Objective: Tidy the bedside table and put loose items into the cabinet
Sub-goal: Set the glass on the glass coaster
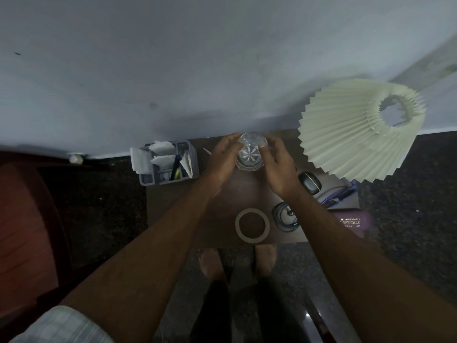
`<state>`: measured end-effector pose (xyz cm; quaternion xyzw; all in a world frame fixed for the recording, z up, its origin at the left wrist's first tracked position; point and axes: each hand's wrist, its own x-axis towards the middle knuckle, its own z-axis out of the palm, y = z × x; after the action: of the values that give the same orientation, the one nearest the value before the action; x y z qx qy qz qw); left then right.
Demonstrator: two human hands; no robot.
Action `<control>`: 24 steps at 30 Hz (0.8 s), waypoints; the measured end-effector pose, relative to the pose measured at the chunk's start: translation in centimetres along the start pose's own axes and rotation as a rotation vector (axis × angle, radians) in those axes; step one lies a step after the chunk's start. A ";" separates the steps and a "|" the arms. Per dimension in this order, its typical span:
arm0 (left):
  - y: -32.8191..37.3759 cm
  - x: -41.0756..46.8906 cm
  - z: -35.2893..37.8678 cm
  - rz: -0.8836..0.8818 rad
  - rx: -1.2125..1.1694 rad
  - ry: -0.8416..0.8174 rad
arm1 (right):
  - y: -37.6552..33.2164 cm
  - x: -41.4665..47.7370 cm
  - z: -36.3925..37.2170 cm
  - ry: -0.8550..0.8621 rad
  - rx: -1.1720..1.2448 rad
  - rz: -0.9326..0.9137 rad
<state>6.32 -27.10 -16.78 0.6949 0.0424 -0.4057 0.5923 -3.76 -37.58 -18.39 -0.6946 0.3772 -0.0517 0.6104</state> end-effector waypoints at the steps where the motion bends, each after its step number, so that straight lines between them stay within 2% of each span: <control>1: -0.1 0.0 0.0 -0.020 -0.011 0.003 | 0.1 0.0 0.1 0.007 0.011 0.037; 6: -0.3 0.4 -0.1 -0.057 0.056 0.047 | 0.1 0.2 0.5 0.009 0.056 0.171; 9: -0.3 0.5 -0.1 -0.086 0.007 0.048 | -0.3 0.1 0.6 0.005 0.095 0.203; 24: 0.1 -0.5 0.0 -0.077 0.023 0.043 | 0.4 0.1 0.2 -0.045 0.156 0.167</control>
<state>6.07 -26.91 -16.39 0.7080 0.0770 -0.4137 0.5672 -3.75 -37.50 -18.85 -0.6121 0.4148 -0.0143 0.6731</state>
